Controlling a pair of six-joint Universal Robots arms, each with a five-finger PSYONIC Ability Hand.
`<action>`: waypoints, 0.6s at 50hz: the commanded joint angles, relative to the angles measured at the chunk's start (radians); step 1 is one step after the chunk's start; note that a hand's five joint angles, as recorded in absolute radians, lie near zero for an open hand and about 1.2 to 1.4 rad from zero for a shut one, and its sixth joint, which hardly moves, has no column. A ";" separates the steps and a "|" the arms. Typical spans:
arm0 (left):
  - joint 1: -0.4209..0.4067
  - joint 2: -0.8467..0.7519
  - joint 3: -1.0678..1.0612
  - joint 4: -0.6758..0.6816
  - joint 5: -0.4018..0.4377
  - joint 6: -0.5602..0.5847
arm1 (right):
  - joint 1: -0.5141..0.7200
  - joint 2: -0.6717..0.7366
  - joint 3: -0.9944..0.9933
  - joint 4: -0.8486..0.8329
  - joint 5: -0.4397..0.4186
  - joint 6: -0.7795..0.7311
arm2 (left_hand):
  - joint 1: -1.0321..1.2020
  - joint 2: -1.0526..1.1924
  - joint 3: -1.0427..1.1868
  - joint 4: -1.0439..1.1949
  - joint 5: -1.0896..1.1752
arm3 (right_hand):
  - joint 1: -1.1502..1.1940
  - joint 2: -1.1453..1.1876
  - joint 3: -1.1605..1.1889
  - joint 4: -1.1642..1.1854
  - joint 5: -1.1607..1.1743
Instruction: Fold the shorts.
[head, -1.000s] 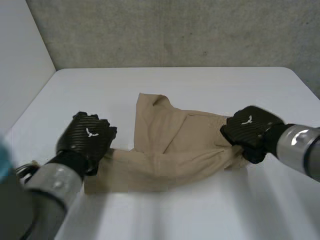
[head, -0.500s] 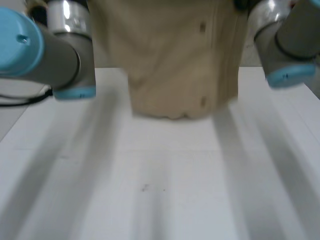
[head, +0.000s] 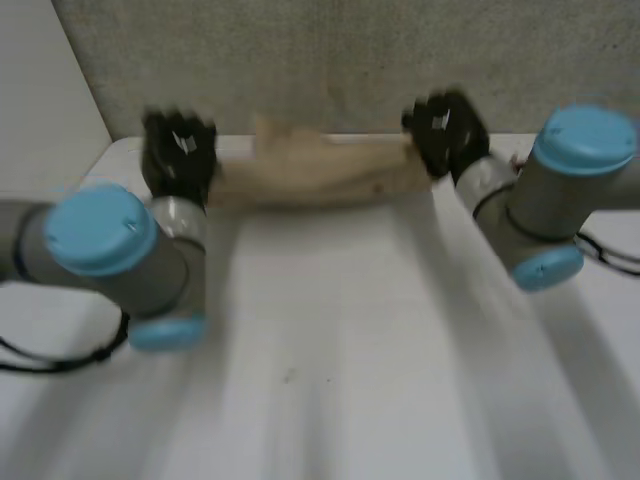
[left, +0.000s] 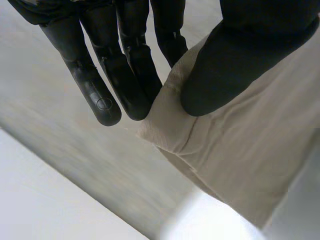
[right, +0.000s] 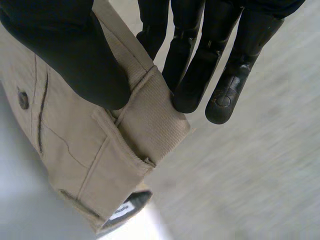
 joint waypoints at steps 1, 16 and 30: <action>-0.050 -0.043 -0.075 -0.296 -0.076 -0.132 | -0.002 0.023 0.113 0.150 0.000 -0.047 | 0.250 0.196 0.201 0.194 0.228 | 0.408 0.215 0.189 0.205 0.233; -0.036 0.260 -0.348 -0.500 -0.059 -0.220 | -0.025 -0.251 0.419 0.381 -0.008 -0.066 | 0.250 0.196 0.201 0.194 0.228 | 0.408 0.215 0.189 0.205 0.233; -0.118 0.489 -0.638 -0.586 -0.022 -0.070 | -0.062 -0.448 0.733 0.566 -0.011 -0.245 | 0.250 0.196 0.201 0.194 0.228 | 0.408 0.215 0.189 0.205 0.233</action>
